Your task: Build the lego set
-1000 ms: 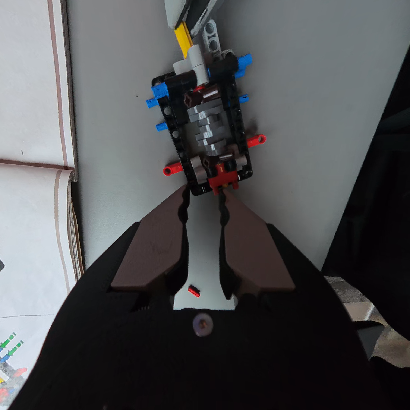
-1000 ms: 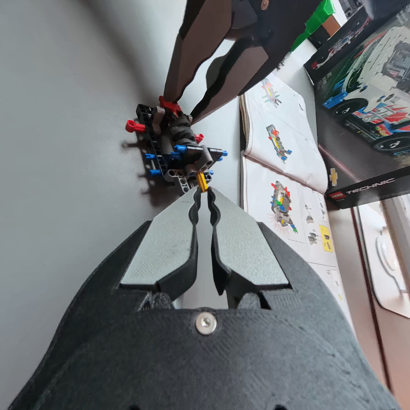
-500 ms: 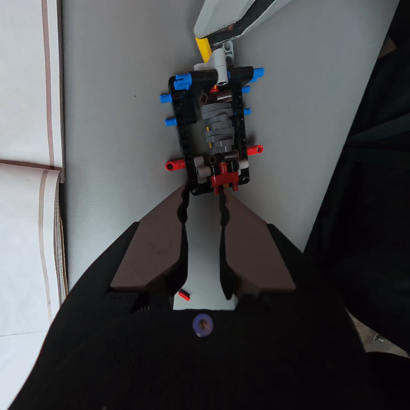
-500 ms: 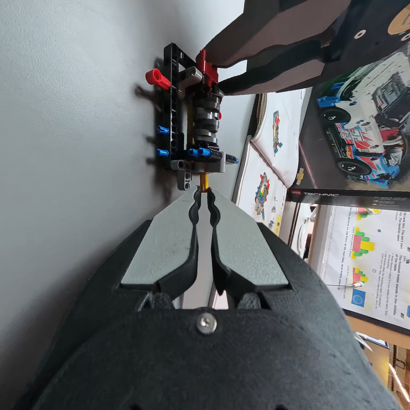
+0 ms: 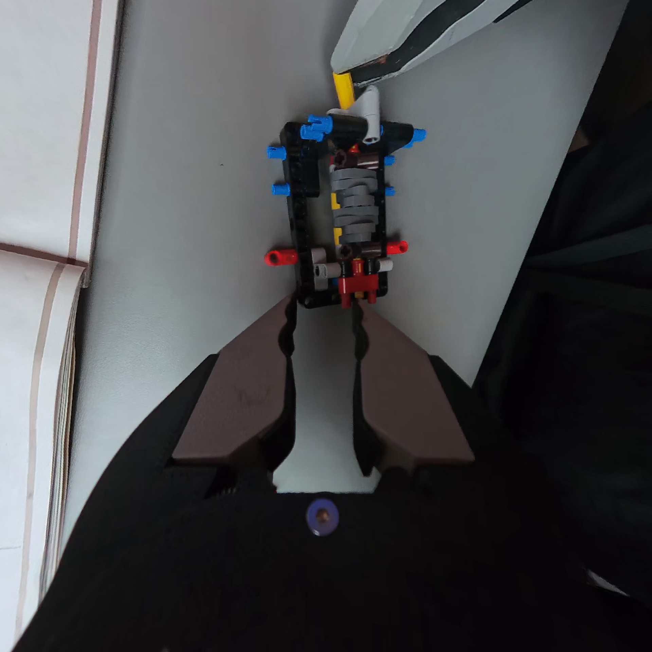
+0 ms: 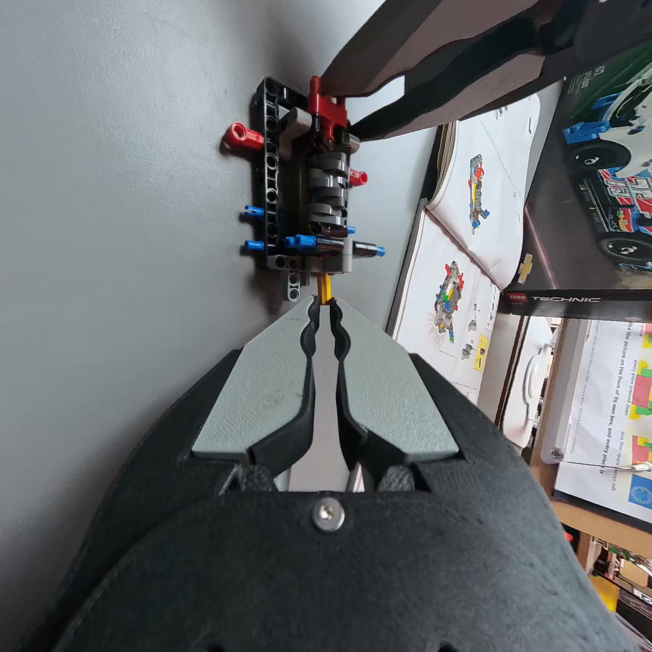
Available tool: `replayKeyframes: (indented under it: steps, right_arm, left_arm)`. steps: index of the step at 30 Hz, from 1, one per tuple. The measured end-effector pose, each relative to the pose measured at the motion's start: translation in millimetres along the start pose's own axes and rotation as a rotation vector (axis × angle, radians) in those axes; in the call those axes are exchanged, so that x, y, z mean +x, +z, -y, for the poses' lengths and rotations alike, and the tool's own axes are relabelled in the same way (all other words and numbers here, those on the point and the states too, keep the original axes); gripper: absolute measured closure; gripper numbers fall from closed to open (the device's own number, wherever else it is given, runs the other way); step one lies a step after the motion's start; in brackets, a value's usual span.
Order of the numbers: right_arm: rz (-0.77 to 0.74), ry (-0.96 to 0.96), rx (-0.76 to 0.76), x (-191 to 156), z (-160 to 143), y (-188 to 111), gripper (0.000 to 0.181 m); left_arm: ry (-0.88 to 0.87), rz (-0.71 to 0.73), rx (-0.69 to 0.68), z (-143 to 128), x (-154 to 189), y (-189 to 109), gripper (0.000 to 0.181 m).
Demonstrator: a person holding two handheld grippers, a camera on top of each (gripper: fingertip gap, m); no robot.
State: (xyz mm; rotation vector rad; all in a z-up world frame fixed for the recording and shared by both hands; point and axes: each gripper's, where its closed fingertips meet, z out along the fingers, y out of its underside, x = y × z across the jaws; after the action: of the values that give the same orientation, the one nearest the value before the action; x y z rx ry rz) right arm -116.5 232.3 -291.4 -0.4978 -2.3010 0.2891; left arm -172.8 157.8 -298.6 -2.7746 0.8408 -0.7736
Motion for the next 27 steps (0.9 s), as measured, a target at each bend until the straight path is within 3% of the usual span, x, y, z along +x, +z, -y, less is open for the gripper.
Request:
replayKeyframes:
  steps: [5, 9, 13, 16, 27]
  right_arm:
    - [-0.031, -0.016, -0.010, 3, 0, 2, 0.179]
    - [-0.035, -0.018, -0.015, 3, 0, 3, 0.179]
    - [-0.040, -0.021, -0.027, 4, -1, 3, 0.179]
    - [-0.047, -0.027, -0.052, 3, -3, 5, 0.179]
    - [-0.069, -0.066, -0.097, -1, -1, 4, 0.179]
  left_arm:
    - [-0.002, 0.038, 0.050, 1, -4, -11, 0.140]
    - [0.035, -0.027, 0.138, 27, 19, -13, 0.134]
    - [0.070, 0.077, 0.143, 50, 14, 0, 0.143]
    - [0.092, 0.067, 0.164, 64, 21, 7, 0.147]
    - [0.118, 0.172, 0.130, 62, 14, 22, 0.160]
